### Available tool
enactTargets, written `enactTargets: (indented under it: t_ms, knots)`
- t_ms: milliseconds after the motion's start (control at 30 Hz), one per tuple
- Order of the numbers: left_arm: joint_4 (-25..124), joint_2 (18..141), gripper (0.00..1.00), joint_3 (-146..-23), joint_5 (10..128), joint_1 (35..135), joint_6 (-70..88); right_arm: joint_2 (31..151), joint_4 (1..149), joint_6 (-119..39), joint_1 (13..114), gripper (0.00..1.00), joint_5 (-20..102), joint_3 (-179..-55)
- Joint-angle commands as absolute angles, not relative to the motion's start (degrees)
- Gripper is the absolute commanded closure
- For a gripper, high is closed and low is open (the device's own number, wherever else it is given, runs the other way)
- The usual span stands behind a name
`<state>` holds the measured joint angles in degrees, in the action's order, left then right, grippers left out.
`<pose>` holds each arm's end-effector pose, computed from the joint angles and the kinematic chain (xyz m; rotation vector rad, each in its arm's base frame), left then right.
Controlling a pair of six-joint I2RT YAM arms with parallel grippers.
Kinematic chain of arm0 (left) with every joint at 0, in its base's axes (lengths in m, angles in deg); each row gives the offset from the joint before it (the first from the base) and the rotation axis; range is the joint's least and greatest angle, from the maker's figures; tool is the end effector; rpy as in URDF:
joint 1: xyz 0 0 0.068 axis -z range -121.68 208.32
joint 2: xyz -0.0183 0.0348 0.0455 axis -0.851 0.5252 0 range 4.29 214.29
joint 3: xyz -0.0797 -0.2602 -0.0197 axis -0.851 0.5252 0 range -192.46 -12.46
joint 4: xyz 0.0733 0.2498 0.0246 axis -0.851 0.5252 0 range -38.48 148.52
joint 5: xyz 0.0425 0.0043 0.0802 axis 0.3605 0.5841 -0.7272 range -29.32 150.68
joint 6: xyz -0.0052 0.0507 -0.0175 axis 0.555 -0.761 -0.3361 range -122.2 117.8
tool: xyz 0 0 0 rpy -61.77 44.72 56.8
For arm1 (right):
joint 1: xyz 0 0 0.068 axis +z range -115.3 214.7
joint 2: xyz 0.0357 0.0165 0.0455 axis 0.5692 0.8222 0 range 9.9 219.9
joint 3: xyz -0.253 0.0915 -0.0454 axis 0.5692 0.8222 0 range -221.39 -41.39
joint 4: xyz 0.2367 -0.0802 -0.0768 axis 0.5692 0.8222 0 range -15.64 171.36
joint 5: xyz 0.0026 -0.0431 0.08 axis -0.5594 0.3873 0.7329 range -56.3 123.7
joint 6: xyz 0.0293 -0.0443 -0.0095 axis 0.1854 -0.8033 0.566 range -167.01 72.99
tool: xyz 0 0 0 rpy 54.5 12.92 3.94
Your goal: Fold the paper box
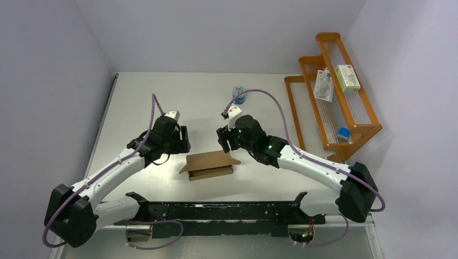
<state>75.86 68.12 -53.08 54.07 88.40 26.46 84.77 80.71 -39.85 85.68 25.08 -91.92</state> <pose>0.1978 -0.1099 0.2285 -0.0244 2.4212 -0.3392 0.1886 0.2242 0.2663 -0.7101 2.0105 0.4489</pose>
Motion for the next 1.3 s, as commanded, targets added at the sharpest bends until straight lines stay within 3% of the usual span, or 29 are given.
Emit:
enactTargets:
  t_ms: [0, 500, 933, 1267]
  knots:
    - [77.80, 64.78, 0.29, -53.26, 53.20, 88.11, 29.09, 81.50, 86.91, -43.77, 89.12, 0.34, 28.65, -95.27]
    - [77.46, 56.93, 0.30, -44.01, 62.42, 88.19, 36.38, 88.10, 84.95, -38.33, 102.64, 0.36, 20.39, -90.27]
    - [72.72, 54.03, 0.36, -36.33, 68.36, 88.29, 39.67, 90.10, 75.17, -34.59, 104.09, 0.37, 16.68, -82.00]
    - [60.66, 61.33, 0.39, -34.92, 63.14, 88.29, 39.63, 97.81, 69.56, -38.55, 102.93, 0.36, 15.99, -85.39]
